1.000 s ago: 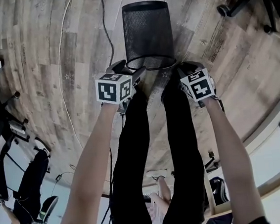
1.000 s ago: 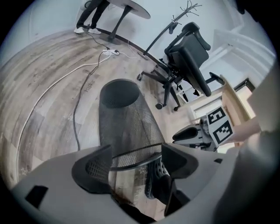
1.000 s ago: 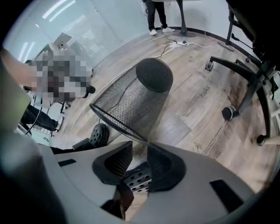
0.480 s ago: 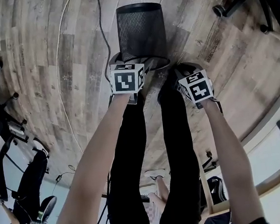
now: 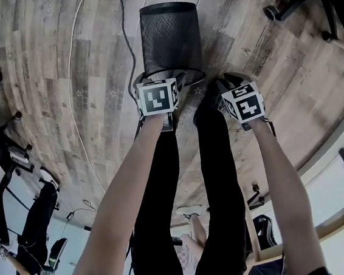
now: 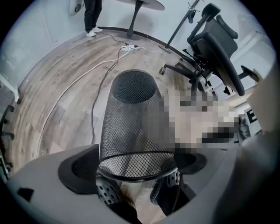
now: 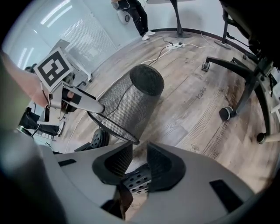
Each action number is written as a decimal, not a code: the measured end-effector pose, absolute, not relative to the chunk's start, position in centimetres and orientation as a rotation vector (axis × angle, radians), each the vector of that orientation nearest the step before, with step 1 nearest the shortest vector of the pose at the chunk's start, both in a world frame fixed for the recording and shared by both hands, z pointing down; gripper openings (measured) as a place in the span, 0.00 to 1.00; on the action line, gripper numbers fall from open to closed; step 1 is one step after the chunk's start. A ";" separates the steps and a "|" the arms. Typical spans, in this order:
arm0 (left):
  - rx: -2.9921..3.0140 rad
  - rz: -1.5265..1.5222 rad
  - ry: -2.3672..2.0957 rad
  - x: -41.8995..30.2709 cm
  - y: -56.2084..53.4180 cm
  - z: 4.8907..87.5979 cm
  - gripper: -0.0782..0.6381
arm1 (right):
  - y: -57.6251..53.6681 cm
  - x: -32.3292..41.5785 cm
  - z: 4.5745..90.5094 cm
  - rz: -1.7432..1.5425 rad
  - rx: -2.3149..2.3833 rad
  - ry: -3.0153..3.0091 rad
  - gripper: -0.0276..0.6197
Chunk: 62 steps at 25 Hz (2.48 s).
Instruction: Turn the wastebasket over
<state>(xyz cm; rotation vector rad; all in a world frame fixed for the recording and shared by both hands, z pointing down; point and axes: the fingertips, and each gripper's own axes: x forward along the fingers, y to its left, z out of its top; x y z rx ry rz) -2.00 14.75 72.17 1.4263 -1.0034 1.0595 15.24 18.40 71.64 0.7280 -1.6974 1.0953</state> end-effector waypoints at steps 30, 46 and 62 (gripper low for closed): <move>1.408 0.977 -0.998 -1.2 16.3 73.3 0.87 | 5.3 10.7 70.7 0.943 0.607 -1.894 0.40; 1.419 0.997 -1.032 -0.2 16.0 73.0 0.88 | -2.3 2.2 71.2 0.526 0.122 -1.953 0.58; 1.448 1.004 -1.116 1.1 16.0 73.0 0.90 | -2.3 2.5 74.6 0.523 -0.226 -1.772 0.58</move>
